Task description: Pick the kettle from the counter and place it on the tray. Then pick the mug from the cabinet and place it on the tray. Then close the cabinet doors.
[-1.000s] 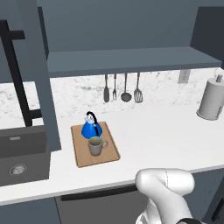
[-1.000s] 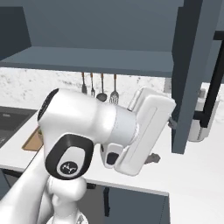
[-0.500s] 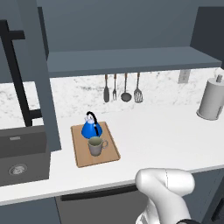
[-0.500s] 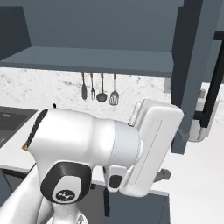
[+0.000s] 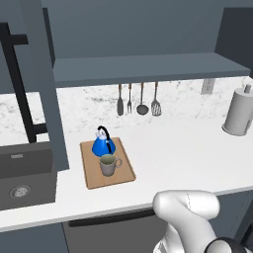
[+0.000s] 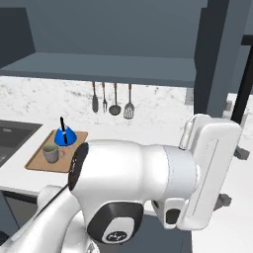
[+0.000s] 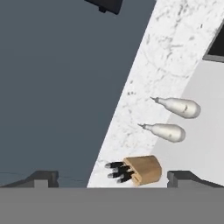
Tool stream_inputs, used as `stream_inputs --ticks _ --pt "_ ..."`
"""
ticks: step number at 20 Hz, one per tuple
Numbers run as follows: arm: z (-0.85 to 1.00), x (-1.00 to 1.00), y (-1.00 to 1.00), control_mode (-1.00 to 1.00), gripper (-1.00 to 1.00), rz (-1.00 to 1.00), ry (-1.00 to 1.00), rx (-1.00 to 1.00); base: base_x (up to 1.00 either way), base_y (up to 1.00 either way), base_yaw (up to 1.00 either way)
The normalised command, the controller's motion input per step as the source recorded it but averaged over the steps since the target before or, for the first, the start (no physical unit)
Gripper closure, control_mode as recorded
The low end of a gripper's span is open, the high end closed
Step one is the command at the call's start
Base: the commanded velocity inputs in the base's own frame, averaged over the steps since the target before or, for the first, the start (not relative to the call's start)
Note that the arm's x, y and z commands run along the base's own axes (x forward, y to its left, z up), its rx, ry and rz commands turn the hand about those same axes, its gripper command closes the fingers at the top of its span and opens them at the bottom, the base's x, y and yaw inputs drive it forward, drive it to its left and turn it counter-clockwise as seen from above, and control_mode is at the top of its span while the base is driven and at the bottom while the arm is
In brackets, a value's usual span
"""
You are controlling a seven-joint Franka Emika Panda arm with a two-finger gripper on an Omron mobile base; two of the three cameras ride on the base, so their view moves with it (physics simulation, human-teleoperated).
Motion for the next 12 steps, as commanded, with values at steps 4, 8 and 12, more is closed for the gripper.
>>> stream_inputs --ticks 4,8,12 --pt "0.0 0.31 -0.19 -1.0 -1.0 0.19 0.0 -0.04 0.0 0.0 0.0" --pt "0.0 0.39 -0.09 -1.0 -1.0 0.27 0.01 -0.03 0.0 0.0 0.0" --pt "0.0 0.16 0.0 -1.0 -1.0 0.3 0.0 -0.05 0.0 0.0 0.0"
